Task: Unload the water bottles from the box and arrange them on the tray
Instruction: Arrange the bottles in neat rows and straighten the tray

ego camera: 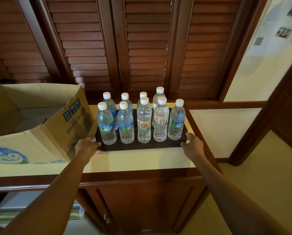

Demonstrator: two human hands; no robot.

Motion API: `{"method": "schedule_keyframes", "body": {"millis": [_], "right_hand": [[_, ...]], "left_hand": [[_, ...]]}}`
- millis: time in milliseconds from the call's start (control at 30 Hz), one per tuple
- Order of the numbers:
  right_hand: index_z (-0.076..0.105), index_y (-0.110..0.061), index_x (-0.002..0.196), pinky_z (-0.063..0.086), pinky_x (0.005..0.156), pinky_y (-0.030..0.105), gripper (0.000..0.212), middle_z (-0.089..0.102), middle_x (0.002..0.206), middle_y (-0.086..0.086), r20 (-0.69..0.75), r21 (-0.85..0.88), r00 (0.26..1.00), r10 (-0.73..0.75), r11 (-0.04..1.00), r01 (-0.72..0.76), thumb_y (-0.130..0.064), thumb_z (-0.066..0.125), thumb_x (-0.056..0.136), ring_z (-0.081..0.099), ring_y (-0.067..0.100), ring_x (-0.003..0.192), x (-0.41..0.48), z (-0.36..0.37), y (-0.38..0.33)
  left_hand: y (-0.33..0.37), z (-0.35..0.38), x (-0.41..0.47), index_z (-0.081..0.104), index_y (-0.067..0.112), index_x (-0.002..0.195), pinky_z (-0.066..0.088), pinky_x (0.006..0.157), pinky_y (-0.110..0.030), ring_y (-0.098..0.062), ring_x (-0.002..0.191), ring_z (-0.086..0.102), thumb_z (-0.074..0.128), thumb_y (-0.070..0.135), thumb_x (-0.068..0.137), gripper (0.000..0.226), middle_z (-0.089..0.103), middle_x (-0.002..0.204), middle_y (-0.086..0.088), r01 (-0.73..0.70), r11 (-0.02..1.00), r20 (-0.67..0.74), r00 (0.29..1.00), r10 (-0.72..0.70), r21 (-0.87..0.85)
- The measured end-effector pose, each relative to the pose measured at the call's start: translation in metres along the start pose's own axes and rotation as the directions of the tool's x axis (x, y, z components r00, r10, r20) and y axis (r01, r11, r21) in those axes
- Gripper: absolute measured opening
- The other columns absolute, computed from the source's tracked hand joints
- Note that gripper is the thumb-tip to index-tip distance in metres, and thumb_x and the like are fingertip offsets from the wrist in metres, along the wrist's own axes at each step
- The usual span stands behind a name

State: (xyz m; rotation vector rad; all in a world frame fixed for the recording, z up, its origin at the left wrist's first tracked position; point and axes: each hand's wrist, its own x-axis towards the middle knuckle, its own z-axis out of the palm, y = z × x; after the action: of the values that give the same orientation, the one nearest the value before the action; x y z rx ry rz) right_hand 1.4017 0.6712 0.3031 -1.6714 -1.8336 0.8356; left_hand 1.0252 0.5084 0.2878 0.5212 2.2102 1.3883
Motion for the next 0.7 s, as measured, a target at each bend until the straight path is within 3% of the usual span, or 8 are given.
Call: {"method": "schedule_keyframes", "body": {"millis": [300,700], "right_hand": [[0.050,-0.011,0.150,0.045,0.109,0.048,0.056,0.057,0.146,0.010,-0.058,0.048,0.997,0.058,0.997,-0.056,-0.006,0.066,0.097,0.046,0.035,0.141,-0.008,0.007,-0.001],[0.052,-0.010,0.149,0.045,0.108,0.045,0.055,0.056,0.148,0.009,-0.052,0.078,0.995,0.080,0.994,-0.076,-0.003,0.067,0.096,0.049,0.034,0.140,-0.013,0.003,-0.009]], "left_hand": [[0.006,-0.002,0.000,0.055,0.010,0.145,0.061,0.089,-0.043,-0.025,0.074,0.072,0.079,-0.001,0.085,0.066,0.061,0.140,-0.019,0.004,1.000,0.007,1.000,-0.004,-0.002],[0.000,-0.001,-0.007,0.057,0.014,0.145,0.062,0.083,-0.035,-0.021,0.072,0.074,0.079,0.007,0.087,0.062,0.072,0.119,-0.017,-0.043,0.998,-0.021,0.999,0.044,0.047]]}}
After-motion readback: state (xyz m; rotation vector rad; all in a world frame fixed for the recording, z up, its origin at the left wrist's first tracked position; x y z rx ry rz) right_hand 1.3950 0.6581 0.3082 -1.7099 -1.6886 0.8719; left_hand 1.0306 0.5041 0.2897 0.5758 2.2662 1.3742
